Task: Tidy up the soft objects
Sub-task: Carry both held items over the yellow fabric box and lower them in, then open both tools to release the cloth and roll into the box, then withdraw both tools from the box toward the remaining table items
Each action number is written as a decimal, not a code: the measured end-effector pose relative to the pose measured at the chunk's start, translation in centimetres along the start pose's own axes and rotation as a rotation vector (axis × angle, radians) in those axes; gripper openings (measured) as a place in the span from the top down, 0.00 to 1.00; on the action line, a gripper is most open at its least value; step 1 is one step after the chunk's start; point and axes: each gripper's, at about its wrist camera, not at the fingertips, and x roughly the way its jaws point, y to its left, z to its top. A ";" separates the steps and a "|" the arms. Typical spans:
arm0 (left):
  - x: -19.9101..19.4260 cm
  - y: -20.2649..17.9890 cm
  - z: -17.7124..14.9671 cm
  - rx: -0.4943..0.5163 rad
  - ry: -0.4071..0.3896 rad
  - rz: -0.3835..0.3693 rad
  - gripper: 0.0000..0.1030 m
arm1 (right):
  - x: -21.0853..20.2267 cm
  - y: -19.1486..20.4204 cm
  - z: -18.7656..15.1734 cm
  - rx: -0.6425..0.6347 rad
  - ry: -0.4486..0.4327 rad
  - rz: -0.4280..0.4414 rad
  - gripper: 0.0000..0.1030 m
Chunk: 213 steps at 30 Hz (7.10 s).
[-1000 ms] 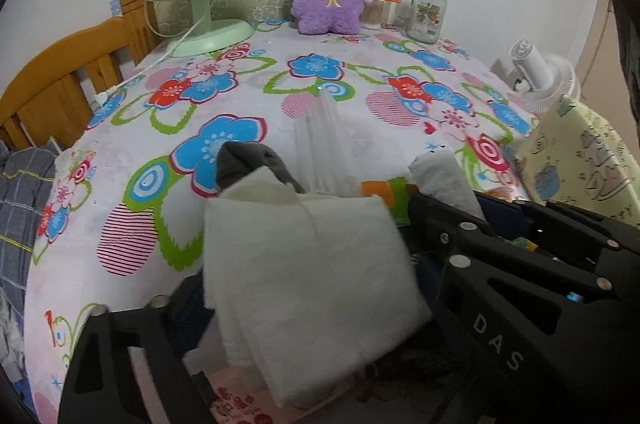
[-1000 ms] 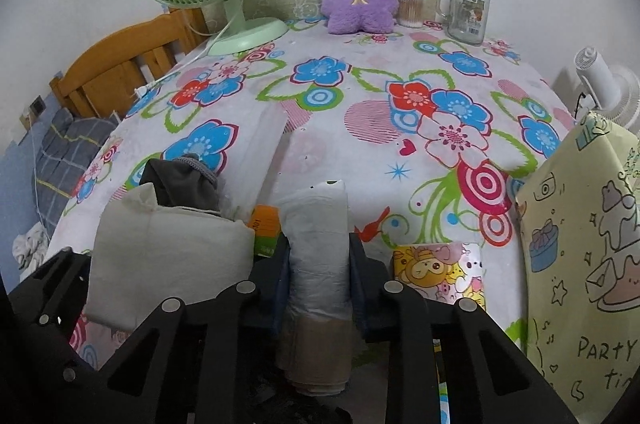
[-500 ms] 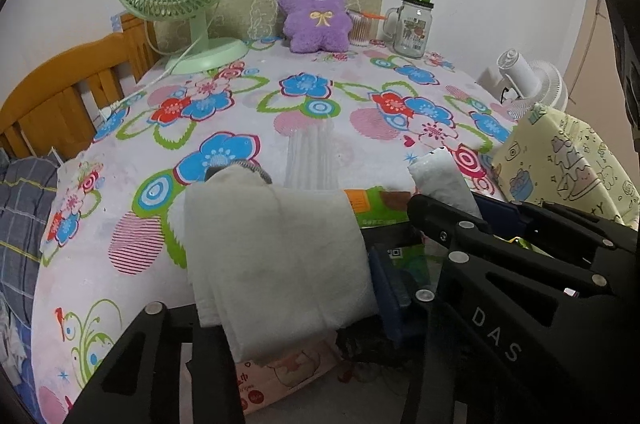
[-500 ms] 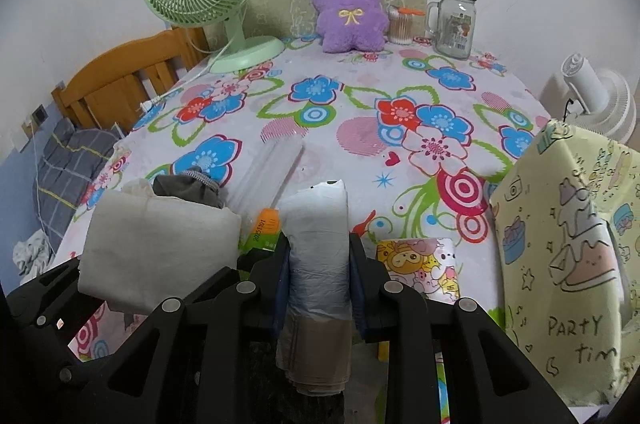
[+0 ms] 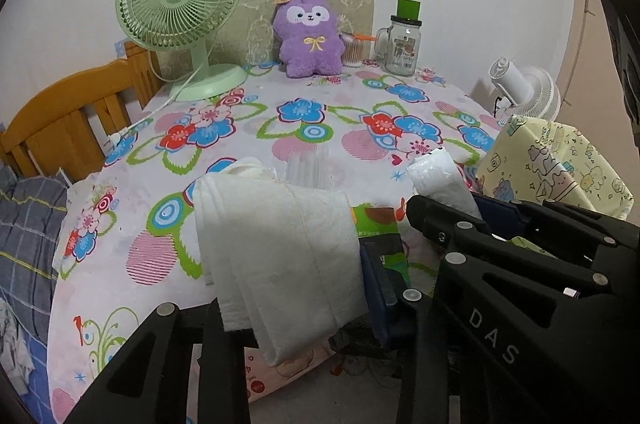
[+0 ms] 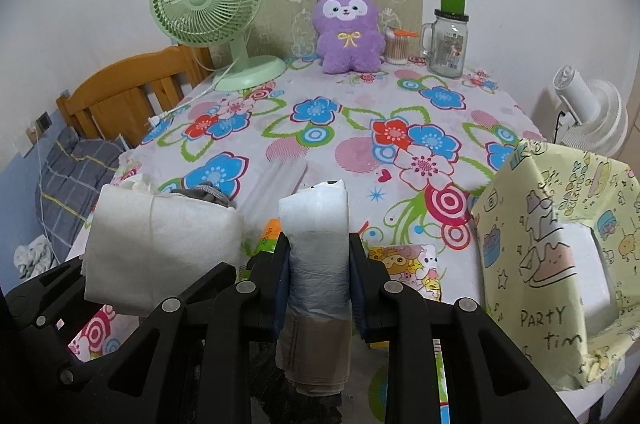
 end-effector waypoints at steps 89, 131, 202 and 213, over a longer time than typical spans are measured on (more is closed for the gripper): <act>-2.2 -19.1 6.5 0.221 -0.098 -0.136 0.64 | -10.0 -18.9 1.2 0.180 -0.136 -0.196 0.72; 0.1 -20.2 6.6 0.302 -0.058 -0.095 0.04 | -8.2 -20.2 1.0 0.237 -0.079 -0.266 0.15; -6.1 -3.5 1.4 0.143 -0.155 -0.004 0.01 | -9.2 -0.4 0.2 -0.004 -0.184 -0.163 0.13; -4.6 -0.5 -0.3 0.123 -0.115 0.006 0.01 | -6.4 1.7 -1.1 -0.023 -0.164 -0.128 0.13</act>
